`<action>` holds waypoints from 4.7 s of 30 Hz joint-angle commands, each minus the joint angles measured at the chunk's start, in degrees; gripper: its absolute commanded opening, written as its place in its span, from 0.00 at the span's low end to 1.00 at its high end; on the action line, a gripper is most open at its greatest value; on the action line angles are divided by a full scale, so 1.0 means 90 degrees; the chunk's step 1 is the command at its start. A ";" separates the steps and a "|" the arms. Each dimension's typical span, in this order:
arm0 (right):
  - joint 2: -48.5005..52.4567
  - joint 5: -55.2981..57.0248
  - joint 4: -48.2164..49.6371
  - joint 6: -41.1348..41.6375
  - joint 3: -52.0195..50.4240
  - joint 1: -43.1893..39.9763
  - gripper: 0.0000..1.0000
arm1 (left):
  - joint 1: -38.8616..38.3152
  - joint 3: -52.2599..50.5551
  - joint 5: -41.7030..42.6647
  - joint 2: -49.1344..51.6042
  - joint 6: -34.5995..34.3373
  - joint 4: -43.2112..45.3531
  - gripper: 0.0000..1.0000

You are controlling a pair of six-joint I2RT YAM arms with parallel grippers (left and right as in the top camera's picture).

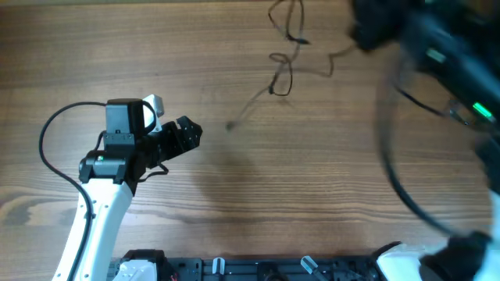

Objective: Untangle cables

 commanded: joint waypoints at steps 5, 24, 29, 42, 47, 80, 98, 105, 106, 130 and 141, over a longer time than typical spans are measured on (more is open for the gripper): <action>-0.0136 -0.0019 -0.0546 -0.0119 0.0010 0.0015 0.04 | -0.0631 0.0051 0.1185 -0.0049 0.0522 0.0369 0.88; 0.0474 -0.0051 -0.1117 -0.0121 0.0010 0.0015 0.04 | -0.2807 0.0051 0.1700 0.0000 0.3041 0.2110 0.85; 0.0474 -0.0051 -0.1348 -0.0126 0.0010 0.0015 0.04 | -0.3211 0.0051 0.1690 0.0282 0.3033 0.2960 0.84; 0.0474 0.1627 -0.2052 -0.0459 0.0010 0.0015 0.04 | -0.3415 0.0051 0.1435 0.1651 0.3011 0.3009 0.76; 0.0474 0.1627 -0.2140 -0.0459 0.0010 0.0015 0.04 | -0.3667 0.0051 0.1433 0.2283 0.3016 0.3007 0.82; 0.0692 0.6662 -0.4255 0.1207 -0.0027 -0.0323 0.04 | -0.0529 0.0053 -0.1409 0.1848 0.0338 0.2035 0.04; 0.1226 0.5593 -0.4129 0.1154 -0.0029 -0.1889 0.04 | 0.0386 0.0053 -0.1171 0.1785 0.0362 0.1163 0.04; 0.2176 0.3650 -0.4085 0.0561 -0.0029 -0.3293 0.08 | 0.0185 0.0053 -0.1168 0.1785 0.0362 0.1117 0.04; 0.2334 0.3453 -0.4085 0.0508 -0.0029 -0.3441 0.08 | 0.0146 0.0053 -0.1168 0.1785 0.0362 0.1115 0.04; 0.4770 0.1137 -0.2895 0.0680 -0.0034 -0.8167 0.63 | -0.0760 0.0053 -0.1168 0.1785 0.0554 0.1095 0.04; 0.5214 0.0206 -0.3679 0.0726 -0.0034 -0.8031 1.00 | -0.0942 0.0053 -0.1168 0.1785 0.0549 0.1100 0.04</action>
